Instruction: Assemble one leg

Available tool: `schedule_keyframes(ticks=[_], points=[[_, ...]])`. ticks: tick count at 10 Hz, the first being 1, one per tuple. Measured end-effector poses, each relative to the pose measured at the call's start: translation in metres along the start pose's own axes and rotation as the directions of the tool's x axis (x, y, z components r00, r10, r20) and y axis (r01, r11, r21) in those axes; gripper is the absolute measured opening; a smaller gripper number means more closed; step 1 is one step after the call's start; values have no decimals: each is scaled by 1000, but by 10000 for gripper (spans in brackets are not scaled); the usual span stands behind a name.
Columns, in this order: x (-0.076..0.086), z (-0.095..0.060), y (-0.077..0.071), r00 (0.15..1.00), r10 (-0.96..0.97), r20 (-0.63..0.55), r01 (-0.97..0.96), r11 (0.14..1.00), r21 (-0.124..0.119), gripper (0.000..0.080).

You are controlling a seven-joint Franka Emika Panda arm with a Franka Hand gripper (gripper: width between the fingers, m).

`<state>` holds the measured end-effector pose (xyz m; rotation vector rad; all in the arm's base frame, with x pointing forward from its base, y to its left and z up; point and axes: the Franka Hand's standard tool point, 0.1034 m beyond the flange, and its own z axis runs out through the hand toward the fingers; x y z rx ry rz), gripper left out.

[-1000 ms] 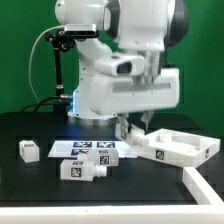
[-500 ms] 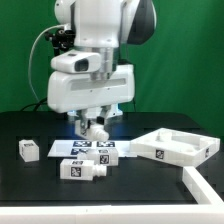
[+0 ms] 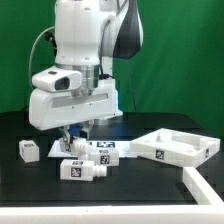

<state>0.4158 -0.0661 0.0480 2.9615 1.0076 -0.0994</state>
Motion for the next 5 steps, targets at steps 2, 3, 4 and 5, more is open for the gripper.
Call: schedule_keyframes(ticks=[2, 3, 4, 5], points=[[0, 0, 0, 1000, 0, 0, 0, 1000, 0, 281], [0, 0, 0, 1000, 0, 0, 0, 1000, 0, 281], [0, 0, 0, 1000, 0, 0, 0, 1000, 0, 281], [0, 0, 0, 1000, 0, 0, 0, 1000, 0, 281]])
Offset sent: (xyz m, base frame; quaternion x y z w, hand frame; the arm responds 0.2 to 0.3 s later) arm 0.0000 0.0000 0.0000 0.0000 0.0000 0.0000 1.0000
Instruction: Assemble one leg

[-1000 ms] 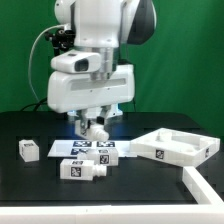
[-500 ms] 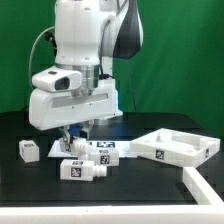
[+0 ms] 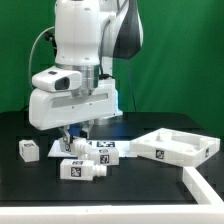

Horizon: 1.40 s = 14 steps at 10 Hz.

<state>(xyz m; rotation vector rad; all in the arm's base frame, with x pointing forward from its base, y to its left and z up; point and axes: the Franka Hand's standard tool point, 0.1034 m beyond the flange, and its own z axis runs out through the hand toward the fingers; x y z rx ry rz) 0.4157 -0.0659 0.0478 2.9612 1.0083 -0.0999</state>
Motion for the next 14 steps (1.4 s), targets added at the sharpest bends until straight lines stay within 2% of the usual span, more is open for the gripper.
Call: schedule_keyframes(ticks=[2, 4, 5, 6, 7, 8, 10, 11, 12, 14], points=[[-2, -3, 2, 1000, -21, 7, 21, 1000, 3, 281], [-8, -29, 21, 999, -45, 3, 45, 999, 3, 281], [-14, -38, 31, 998, -56, 2, 56, 998, -1, 281], [-19, -40, 39, 996, -91, -1, 91, 996, -8, 281], [-29, -37, 51, 992, -129, -1, 129, 992, -15, 281], [-40, -24, 64, 985, -174, 2, 174, 985, -21, 281], [-63, 2, 89, 974, -223, 28, 223, 975, -6, 281], [-65, 6, 105, 975, -221, 34, 221, 975, -11, 281], [-66, 13, 108, 975, -219, 42, 220, 976, -6, 281], [-65, 17, 104, 974, -223, 46, 223, 975, 2, 281]])
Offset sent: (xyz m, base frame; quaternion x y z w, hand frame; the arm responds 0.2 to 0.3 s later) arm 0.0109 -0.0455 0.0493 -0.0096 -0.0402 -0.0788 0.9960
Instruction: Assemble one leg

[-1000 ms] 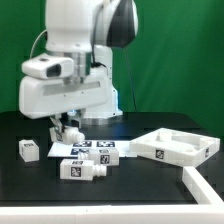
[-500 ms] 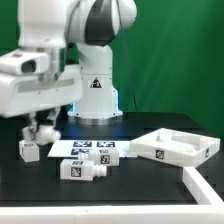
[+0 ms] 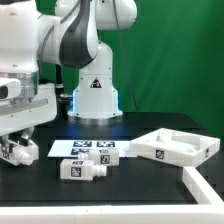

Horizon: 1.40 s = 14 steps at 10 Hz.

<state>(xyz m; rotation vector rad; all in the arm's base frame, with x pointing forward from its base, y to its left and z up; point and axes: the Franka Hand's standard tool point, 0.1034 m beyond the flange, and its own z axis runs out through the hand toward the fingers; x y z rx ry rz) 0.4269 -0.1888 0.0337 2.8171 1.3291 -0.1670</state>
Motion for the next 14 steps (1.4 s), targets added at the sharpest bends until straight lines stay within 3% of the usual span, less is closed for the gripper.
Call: schedule_keyframes(ticks=[3, 6, 8, 9, 10, 11, 12, 14], points=[[10, 5, -6, 1000, -19, -1, 19, 1000, 11, 281], [8, 7, -2, 997, -76, -4, 76, 997, 19, 281], [17, 6, -9, 996, -94, -11, 94, 995, 25, 281], [16, 7, -9, 996, -92, -10, 92, 995, 25, 381], [16, 7, -9, 996, -92, -9, 92, 995, 26, 381], [16, 7, -9, 996, -93, -9, 93, 995, 27, 519], [16, 8, -9, 996, -93, -9, 93, 995, 27, 608], [18, 5, -10, 995, -94, -12, 95, 995, 21, 641]])
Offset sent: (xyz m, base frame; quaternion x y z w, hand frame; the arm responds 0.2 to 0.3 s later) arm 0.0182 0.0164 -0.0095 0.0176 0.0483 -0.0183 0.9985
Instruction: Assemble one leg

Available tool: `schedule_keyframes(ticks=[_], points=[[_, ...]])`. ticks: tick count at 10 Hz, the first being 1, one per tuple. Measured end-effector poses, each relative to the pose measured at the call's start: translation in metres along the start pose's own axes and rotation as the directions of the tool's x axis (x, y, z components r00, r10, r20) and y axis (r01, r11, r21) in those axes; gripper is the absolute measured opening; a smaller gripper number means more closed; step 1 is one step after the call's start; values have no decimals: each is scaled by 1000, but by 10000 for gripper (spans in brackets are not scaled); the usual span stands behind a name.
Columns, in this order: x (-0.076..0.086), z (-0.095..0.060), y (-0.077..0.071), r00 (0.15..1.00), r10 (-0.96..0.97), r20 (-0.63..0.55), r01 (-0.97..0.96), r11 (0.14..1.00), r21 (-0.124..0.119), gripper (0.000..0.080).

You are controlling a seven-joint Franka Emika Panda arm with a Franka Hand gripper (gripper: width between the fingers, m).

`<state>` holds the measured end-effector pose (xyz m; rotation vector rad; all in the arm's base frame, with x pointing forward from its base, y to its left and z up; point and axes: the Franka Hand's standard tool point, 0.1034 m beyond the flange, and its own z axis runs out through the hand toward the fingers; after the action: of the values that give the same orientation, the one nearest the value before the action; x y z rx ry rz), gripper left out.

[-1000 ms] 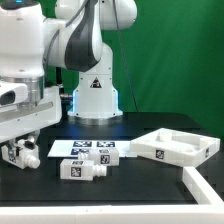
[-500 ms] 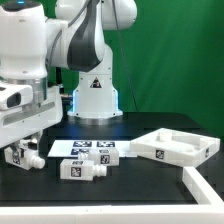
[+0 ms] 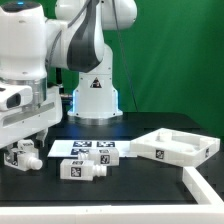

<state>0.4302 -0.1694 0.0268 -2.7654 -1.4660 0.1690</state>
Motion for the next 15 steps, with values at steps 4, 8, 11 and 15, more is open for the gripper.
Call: schedule_keyframes(ticks=[4, 8, 11, 15], points=[[52, -40, -57, 987, 140, -77, -146, 987, -73, 649], [81, -44, -67, 973, 214, -90, -221, 972, -76, 649], [80, -44, -69, 965, 242, -103, -251, 965, -82, 649], [97, -39, -123, 810, 575, -117, -580, 814, -16, 649]])
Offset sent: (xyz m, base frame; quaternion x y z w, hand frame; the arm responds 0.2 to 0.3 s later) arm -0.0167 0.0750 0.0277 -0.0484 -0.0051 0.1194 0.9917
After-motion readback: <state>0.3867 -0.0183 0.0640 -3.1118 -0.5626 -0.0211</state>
